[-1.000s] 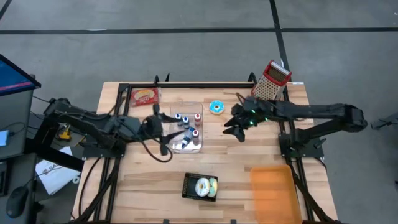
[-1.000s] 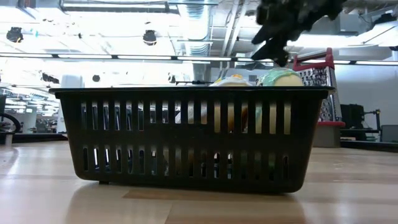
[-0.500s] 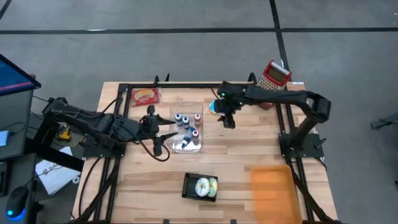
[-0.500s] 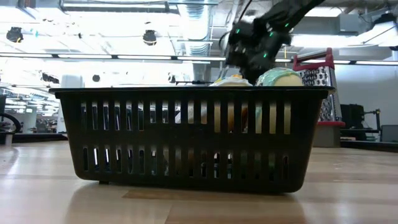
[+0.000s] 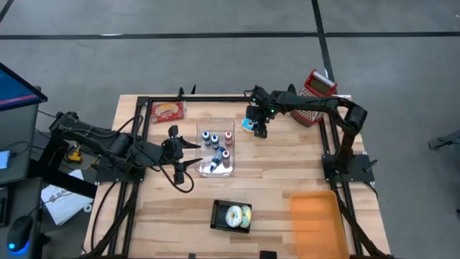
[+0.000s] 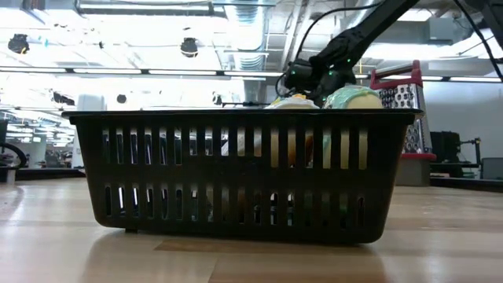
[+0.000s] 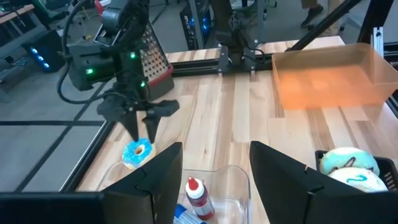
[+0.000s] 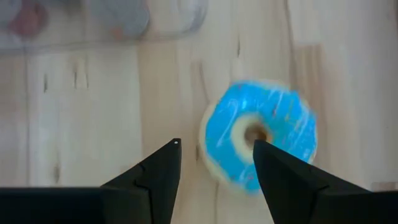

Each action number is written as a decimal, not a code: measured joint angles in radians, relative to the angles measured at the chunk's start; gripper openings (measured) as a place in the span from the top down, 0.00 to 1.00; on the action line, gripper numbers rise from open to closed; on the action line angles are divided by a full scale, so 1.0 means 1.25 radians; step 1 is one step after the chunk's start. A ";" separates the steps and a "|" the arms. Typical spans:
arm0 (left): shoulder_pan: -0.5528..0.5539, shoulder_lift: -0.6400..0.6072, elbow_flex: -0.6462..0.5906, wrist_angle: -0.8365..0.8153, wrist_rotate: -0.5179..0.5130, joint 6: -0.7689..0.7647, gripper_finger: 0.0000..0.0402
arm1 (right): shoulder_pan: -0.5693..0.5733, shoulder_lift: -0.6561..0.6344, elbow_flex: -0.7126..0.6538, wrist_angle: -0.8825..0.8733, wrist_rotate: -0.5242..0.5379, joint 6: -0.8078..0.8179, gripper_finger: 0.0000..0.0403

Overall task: Pick & Place Food Item
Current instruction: Put the blue donut into the black bin

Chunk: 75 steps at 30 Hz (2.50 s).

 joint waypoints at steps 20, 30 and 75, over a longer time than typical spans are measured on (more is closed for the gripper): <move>0.001 0.001 -0.029 0.005 0.006 -0.050 0.55 | 0.013 0.053 0.000 0.048 0.046 -0.036 0.52; 0.001 0.001 -0.029 0.003 0.006 -0.062 0.55 | 0.021 0.056 0.000 0.040 0.044 -0.043 0.52; -0.003 0.000 -0.028 0.009 0.018 -0.118 0.55 | 0.090 0.048 -0.006 -0.240 -0.011 -0.054 0.75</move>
